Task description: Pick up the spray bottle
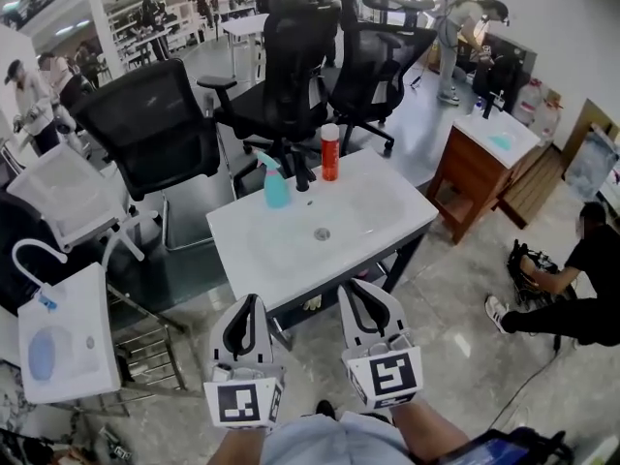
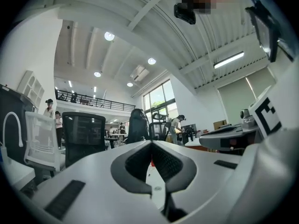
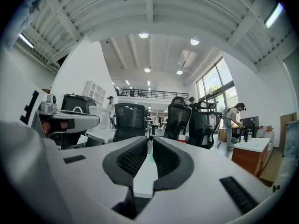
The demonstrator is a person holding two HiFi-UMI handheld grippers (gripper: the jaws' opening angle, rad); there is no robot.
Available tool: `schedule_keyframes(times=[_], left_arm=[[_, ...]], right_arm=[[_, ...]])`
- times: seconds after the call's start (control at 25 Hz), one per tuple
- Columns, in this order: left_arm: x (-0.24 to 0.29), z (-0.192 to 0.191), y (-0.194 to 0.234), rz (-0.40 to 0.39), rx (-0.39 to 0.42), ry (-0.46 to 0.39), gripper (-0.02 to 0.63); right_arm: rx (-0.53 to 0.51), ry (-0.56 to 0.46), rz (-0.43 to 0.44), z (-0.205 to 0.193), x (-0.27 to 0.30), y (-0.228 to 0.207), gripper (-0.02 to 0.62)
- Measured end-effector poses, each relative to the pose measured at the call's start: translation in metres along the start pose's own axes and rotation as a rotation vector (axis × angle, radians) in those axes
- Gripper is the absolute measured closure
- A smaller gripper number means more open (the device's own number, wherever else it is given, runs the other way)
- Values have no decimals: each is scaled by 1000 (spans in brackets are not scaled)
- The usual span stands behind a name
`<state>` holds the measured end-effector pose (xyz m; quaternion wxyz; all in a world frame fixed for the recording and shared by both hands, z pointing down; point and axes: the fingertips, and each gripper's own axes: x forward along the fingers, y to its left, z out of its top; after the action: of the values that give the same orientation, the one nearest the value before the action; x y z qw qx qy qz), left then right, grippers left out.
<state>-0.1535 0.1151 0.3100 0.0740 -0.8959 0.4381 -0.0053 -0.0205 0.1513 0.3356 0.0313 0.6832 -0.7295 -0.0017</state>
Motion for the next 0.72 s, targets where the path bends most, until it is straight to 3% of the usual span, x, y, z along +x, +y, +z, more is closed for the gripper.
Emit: schedule_keyframes(times=[0.4,0.72], left_arm=[[54,-36,8,-59,-25,54,590],[106,-65,18,-26,-23,119,591]], right_arm=[[18,0,-58,-16,51,-25,546],[37,28,-24,-36,108,-55,546]])
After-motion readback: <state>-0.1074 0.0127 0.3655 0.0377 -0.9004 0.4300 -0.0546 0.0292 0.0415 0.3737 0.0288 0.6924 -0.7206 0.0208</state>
